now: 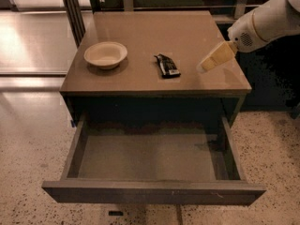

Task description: Place rxbar chocolate into top drawer

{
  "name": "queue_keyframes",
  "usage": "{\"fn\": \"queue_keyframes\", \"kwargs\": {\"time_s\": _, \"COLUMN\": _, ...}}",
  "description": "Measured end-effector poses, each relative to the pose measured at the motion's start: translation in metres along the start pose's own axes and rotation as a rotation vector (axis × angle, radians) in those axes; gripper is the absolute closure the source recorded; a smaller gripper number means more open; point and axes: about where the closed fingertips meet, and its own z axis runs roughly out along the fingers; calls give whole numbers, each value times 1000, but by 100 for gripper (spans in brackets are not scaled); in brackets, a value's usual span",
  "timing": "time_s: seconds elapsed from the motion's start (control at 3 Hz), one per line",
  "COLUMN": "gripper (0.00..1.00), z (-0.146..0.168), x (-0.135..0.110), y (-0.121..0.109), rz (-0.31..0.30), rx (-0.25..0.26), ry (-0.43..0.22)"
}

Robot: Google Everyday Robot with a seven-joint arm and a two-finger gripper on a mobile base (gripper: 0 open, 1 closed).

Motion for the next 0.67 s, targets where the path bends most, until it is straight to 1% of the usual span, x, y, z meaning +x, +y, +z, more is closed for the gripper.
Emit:
{"fn": "queue_keyframes", "kwargs": {"time_s": 0.33, "gripper": 0, "z": 10, "x": -5, "y": -5, "rz": 6, "rx": -10, "ry": -9}}
{"fn": "queue_keyframes", "kwargs": {"time_s": 0.67, "gripper": 0, "z": 15, "x": 5, "y": -5, "rz": 53, "rx": -8, "ry": -31}}
